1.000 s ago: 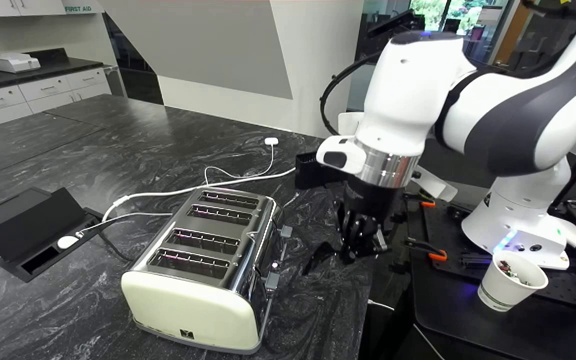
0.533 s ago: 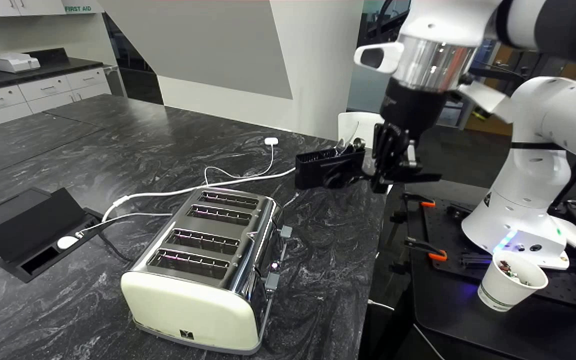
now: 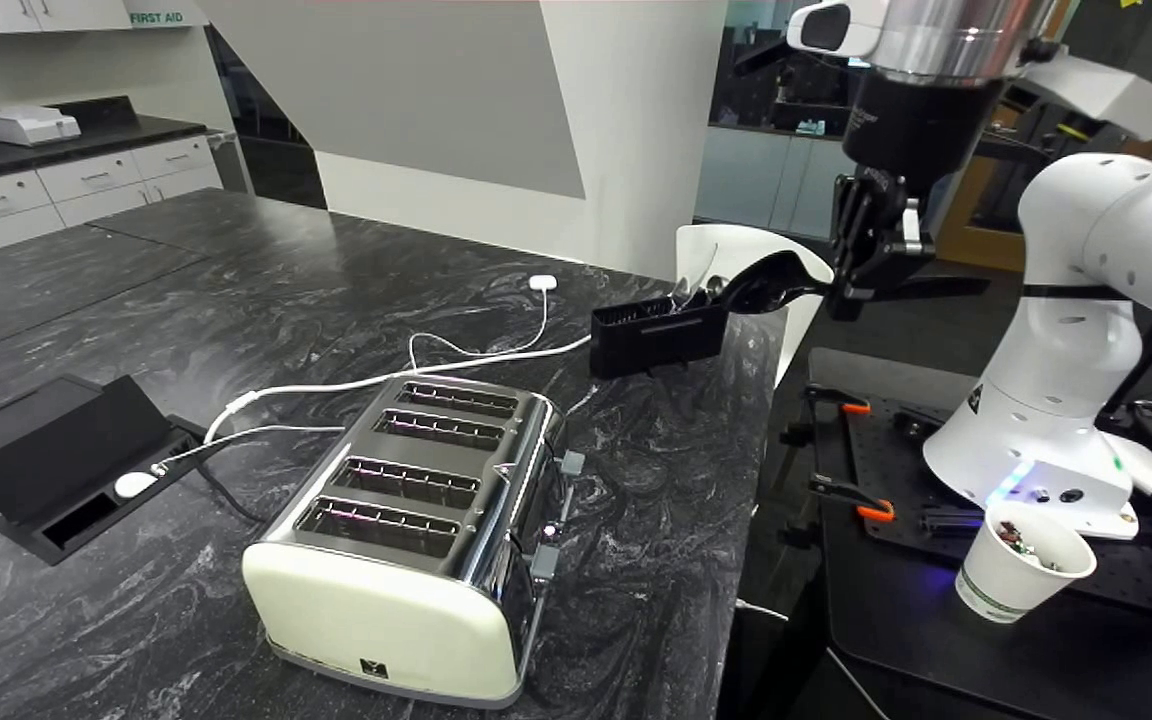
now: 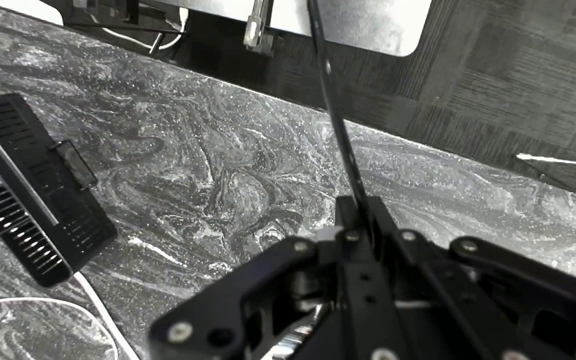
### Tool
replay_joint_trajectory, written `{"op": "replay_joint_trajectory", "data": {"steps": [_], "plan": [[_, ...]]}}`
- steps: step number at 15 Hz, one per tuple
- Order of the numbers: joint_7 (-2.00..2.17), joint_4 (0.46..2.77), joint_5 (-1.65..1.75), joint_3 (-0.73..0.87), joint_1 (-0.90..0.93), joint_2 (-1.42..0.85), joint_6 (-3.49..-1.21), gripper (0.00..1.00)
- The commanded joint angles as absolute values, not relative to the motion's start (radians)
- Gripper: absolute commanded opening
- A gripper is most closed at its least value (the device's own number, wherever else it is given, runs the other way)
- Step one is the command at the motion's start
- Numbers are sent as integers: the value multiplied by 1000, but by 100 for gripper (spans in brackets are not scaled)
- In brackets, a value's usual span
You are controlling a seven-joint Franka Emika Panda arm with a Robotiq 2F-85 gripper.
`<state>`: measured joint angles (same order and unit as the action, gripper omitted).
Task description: Put the cake slicer and the spoon in the black basket respectively then move the basket slightly away from you
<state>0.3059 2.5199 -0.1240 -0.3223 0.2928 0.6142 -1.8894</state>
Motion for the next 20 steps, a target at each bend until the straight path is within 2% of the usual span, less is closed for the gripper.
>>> {"op": "replay_joint_trajectory", "data": {"steps": [1, 13, 20], "plan": [[302, 2519, -128, -329, 285, 612, -1887, 2], [760, 2491, 116, -348, -54, 535, -2210, 2], [1197, 2502, 363, -363, -187, 437, -2343, 2]]}}
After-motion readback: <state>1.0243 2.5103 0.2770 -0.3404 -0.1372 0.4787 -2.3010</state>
